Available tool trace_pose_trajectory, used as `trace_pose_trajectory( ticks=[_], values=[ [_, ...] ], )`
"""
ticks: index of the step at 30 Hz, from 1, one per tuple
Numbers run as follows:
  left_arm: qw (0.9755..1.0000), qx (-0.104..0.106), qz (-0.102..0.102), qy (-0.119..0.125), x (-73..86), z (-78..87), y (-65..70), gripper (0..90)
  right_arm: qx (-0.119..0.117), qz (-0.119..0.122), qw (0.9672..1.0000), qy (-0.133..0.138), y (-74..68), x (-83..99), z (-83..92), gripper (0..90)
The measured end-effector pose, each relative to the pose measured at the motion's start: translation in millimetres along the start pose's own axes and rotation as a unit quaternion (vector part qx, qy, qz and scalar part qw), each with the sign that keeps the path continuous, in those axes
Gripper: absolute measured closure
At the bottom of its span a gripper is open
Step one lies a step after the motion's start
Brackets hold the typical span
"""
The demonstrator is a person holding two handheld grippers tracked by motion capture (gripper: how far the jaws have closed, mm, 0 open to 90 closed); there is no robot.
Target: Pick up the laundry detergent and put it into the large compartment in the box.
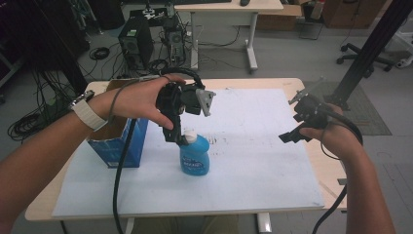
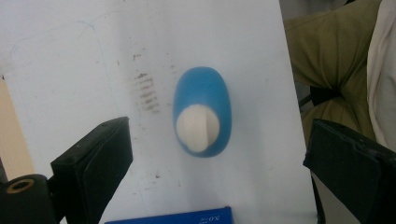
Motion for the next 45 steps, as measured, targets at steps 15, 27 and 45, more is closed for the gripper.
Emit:
trace_pose_trajectory(
  ticks=[15, 27, 45],
  values=[
    [0.9999, 0.016, -0.001, -0.003, 3.4, -10.6, -9.2, 8.2, -0.003, 0.003, 1.0, 0.001, -1.3, -2.8, -0.9, 6.8],
    [0.9995, 0.028, 0.014, -0.003, 5.7, -24.3, -14.0, 8.2, -0.003, 0.003, 1.0, 0.001, -1.3, -1.9, -1.9, 6.7],
    [0.9989, 0.045, 0.015, -0.004, 9.9, -50.8, -14.0, 9.1, -0.005, 0.002, 1.0, 0.003, -0.2, -0.9, -4.0, 6.7]
  ],
)
Point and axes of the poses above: each handheld gripper's, and its own axes: z roughly backward along the jaws, x roughly out of its underside, y roughly to its right, the point moved 6 cm from there along -z, roughly forward along the jaws, and after that the axes turned 13 degrees about -z, right-handed, at the moved point
